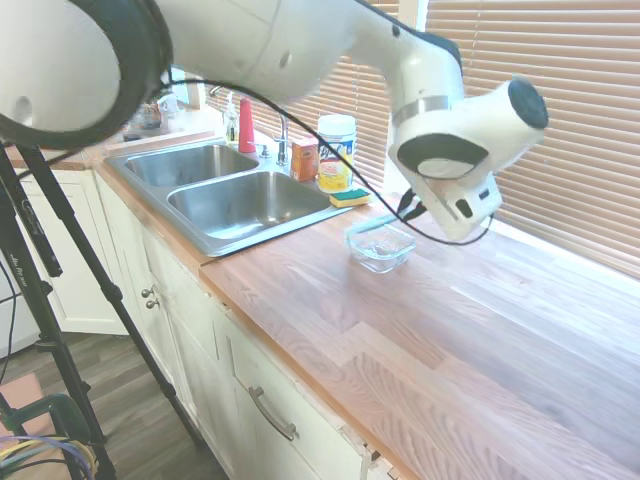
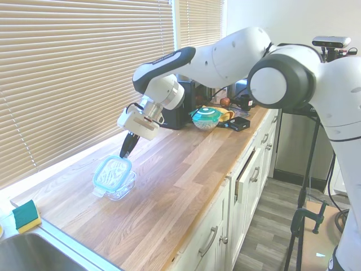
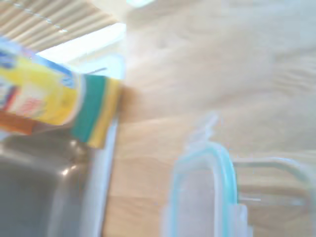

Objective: Uncover the lid of the food container

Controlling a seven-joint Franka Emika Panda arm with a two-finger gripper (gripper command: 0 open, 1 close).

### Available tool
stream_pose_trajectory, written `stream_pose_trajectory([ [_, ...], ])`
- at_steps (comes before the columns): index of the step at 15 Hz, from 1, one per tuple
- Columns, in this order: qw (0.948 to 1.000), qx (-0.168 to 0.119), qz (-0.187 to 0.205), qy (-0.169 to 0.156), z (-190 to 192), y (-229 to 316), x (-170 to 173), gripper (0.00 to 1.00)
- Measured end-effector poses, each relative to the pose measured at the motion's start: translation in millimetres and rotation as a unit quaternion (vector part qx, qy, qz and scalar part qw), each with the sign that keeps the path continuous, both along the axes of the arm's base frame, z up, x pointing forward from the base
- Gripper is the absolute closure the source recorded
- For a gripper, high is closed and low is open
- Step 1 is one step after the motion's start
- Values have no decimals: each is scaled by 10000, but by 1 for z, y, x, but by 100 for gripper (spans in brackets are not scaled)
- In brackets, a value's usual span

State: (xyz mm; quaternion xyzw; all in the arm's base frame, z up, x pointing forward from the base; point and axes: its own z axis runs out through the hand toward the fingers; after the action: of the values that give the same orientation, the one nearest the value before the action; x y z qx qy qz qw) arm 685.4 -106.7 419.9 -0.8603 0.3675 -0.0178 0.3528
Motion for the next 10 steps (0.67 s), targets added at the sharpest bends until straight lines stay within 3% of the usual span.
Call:
stream_pose_trajectory([
  [4, 9981, -394, 402, -232, 36, 66, -17, 100],
  [7, 9931, -772, 797, -371, 48, 114, -33, 100],
  [8, 9887, -1044, 993, -425, 49, 132, -42, 100],
  [10, 9748, -1615, 1453, -511, 37, 172, -67, 100],
])
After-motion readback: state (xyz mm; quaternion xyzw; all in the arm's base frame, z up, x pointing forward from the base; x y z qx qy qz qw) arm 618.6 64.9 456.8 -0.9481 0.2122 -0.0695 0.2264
